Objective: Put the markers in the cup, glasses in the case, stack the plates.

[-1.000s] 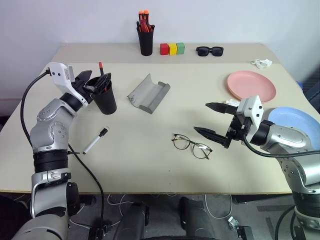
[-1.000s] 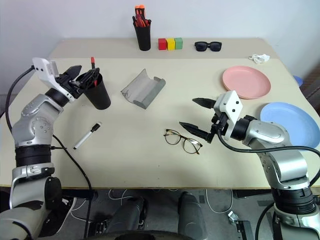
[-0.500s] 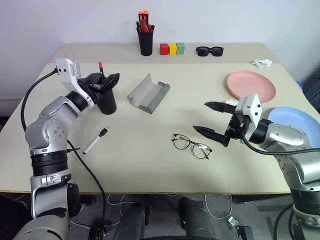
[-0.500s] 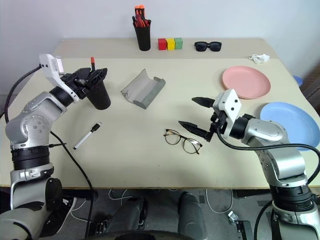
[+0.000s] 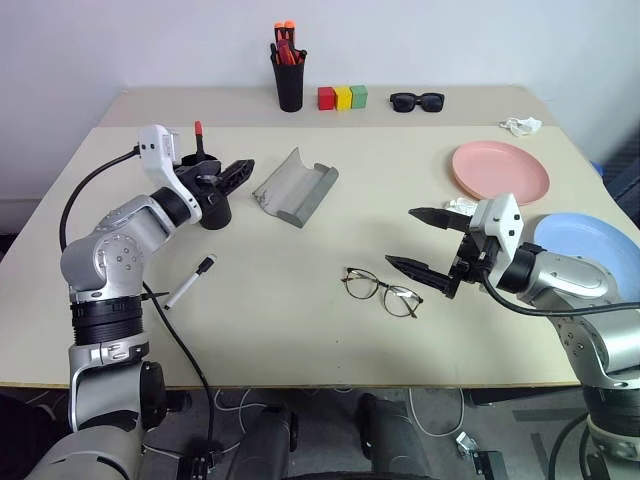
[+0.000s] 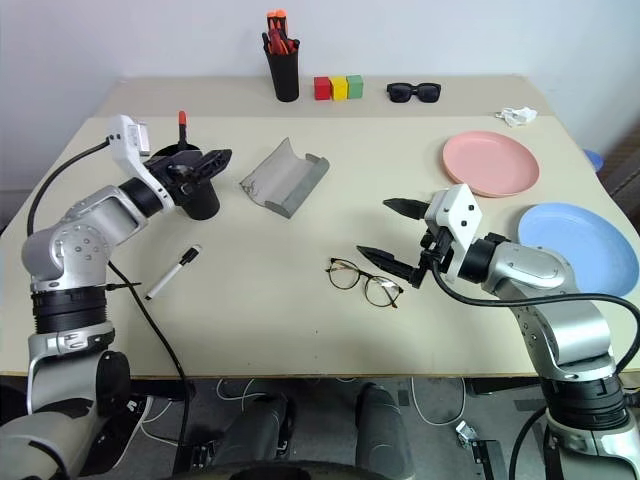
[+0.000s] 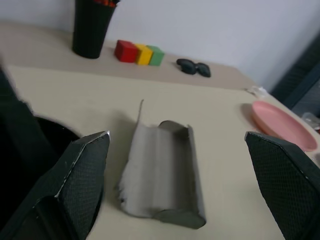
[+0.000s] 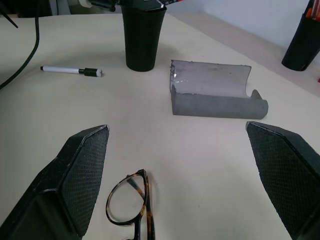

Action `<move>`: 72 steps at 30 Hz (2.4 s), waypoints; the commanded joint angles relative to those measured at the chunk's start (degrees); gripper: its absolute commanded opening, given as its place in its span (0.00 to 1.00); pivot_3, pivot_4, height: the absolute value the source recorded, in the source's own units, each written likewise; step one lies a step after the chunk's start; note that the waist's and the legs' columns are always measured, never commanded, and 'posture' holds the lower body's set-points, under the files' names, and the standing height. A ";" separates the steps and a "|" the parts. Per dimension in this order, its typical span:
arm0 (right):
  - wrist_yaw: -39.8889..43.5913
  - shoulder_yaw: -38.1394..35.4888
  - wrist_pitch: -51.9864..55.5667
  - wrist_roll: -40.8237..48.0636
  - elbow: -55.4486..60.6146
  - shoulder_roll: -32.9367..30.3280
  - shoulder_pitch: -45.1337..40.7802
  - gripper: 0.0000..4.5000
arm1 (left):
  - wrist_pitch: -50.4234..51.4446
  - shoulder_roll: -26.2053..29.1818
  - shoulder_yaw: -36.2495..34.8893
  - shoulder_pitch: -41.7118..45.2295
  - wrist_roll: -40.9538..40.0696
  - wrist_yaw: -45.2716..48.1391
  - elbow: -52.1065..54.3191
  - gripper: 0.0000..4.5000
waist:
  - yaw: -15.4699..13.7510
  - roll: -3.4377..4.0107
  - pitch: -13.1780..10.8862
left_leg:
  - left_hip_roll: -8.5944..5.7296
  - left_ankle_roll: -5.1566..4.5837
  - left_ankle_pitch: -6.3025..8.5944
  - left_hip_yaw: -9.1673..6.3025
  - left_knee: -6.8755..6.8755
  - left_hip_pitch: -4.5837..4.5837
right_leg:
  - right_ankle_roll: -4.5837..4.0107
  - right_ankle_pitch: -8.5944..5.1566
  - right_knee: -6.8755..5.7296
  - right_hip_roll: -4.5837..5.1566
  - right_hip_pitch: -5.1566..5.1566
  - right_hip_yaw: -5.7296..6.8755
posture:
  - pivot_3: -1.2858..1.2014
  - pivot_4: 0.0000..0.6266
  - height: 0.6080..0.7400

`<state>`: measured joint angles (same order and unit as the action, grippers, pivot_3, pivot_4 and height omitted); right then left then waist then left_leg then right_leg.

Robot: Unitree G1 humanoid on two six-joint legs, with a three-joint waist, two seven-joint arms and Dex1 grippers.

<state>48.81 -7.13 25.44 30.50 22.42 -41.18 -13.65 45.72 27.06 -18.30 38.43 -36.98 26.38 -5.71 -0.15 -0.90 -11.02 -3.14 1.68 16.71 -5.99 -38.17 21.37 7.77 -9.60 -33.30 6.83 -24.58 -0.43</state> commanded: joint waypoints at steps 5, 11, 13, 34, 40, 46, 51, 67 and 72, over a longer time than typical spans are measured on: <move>0.17 -0.61 -1.29 0.06 0.95 0.02 -1.84 1.00 | 0.23 1.12 -2.29 2.06 -1.69 -0.03 1.34 0.99 | -0.22 0.00 0.00 | 0.00 0.02 -0.01 0.00 0.00 0.01 | 0.00 0.00 0.01 0.00 0.00 0.00 | 0.52 0.24 1.00; 0.21 -1.77 -0.40 2.41 1.05 0.64 -2.70 1.00 | 1.06 1.26 -4.45 -0.60 -8.97 4.74 8.73 0.99 | -0.12 0.00 0.00 | 0.00 0.03 -0.01 0.00 0.00 0.03 | 0.00 0.00 0.04 0.00 0.00 -0.01 | 0.52 0.24 1.00; 0.20 -3.67 1.30 6.51 2.20 1.18 -3.31 1.00 | 5.31 4.68 -4.86 -3.61 -14.43 10.68 12.92 0.99 | 0.39 0.01 -0.01 | 0.01 0.03 -0.01 0.00 0.02 0.02 | 0.00 0.00 0.04 0.00 -0.01 -0.02 | 0.52 0.24 1.00; 6.18 -5.68 7.35 19.71 7.06 -1.37 -0.04 1.00 | 11.34 31.55 8.26 -25.50 1.33 14.07 16.19 0.99 | 0.82 0.06 -0.07 | 0.04 0.00 0.01 0.08 0.16 0.00 | -0.18 -0.12 0.00 -0.02 -0.11 -0.13 | 0.52 0.24 1.00; 5.25 -4.96 7.00 17.89 7.04 -1.36 0.15 1.00 | 9.46 24.81 13.74 -19.01 6.44 10.85 11.98 0.99 | 0.48 0.00 -0.06 | 0.02 0.01 0.00 0.05 0.11 0.03 | -0.03 -0.03 0.03 0.00 -0.07 -0.11 | 0.52 0.24 1.00; 4.72 -5.73 6.44 16.46 7.18 -1.61 1.06 1.00 | 8.12 22.13 16.86 -16.21 9.44 12.08 7.36 0.99 | 0.82 0.01 -0.06 | 0.03 0.01 0.00 0.06 0.16 0.03 | -0.03 -0.03 0.01 -0.02 -0.14 -0.11 | 0.52 0.24 1.00; 4.74 -5.93 5.91 15.72 6.90 -1.71 1.47 1.00 | 9.22 21.41 17.90 -15.90 10.22 13.51 7.45 0.70 | 0.79 0.02 -0.06 | 0.03 0.01 0.00 0.08 0.15 0.02 | -0.02 -0.03 0.01 -0.01 -0.13 -0.13 | 0.52 0.24 1.00; 5.09 -5.40 3.92 14.08 5.13 -1.15 1.34 1.00 | -7.98 8.20 2.22 -9.21 -6.07 23.82 17.44 0.01 | 0.58 0.01 -0.06 | 0.03 0.02 -0.01 0.07 0.12 0.04 | -0.03 -0.02 0.06 0.01 -0.09 -0.12 | 0.52 0.24 1.00; 5.43 -5.02 3.54 13.50 4.51 -1.07 0.72 1.00 | -22.91 4.31 -0.97 -2.41 0.30 19.62 10.84 0.01 | 0.88 0.02 -0.05 | 0.02 0.03 -0.01 0.10 0.09 0.01 | -0.02 -0.01 0.05 0.00 -0.08 -0.14 | 0.52 0.24 1.00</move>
<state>53.94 -11.59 30.00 43.79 26.52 -42.17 -12.09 28.75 30.96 -16.64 34.94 -39.65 47.46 6.92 0.73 -0.88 -11.07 -3.11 1.71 16.69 -5.87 -38.08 21.36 7.75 -9.61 -33.25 6.82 -24.66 -0.57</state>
